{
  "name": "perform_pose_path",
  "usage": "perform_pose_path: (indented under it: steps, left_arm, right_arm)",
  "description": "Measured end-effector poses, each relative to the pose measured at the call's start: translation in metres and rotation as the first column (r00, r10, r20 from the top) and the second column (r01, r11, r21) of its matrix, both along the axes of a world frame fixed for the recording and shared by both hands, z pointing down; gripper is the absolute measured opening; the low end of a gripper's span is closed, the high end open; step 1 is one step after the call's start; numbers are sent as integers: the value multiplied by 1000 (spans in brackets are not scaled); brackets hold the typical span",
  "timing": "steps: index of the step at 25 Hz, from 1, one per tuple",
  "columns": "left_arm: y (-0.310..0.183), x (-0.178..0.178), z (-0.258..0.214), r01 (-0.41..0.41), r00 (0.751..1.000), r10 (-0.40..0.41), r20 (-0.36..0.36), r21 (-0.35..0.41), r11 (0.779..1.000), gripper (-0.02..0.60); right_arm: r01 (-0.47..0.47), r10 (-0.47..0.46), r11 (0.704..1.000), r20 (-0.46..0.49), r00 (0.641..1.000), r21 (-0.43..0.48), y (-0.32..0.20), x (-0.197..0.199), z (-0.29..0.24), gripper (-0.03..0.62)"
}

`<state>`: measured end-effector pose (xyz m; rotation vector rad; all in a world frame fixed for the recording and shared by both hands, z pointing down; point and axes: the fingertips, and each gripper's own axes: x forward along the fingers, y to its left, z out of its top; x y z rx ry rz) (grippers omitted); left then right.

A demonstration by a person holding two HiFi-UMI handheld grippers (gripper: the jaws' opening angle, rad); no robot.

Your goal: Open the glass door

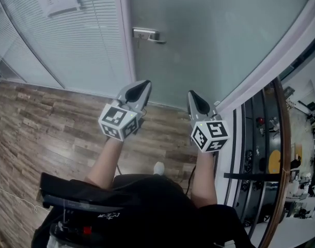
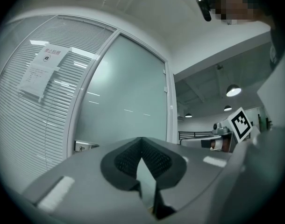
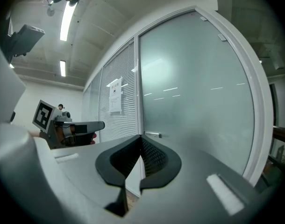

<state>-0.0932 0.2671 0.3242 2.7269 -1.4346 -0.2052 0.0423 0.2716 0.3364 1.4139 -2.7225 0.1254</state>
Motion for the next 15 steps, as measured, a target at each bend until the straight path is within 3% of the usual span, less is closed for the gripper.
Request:
perform_pose_path:
  steps: [15]
  left_arm:
    - [-33, 29, 11, 29, 999, -29, 16, -19, 999, -2]
  right_arm:
    - [68, -68, 998, -3, 998, -14, -39, 15, 12, 2]
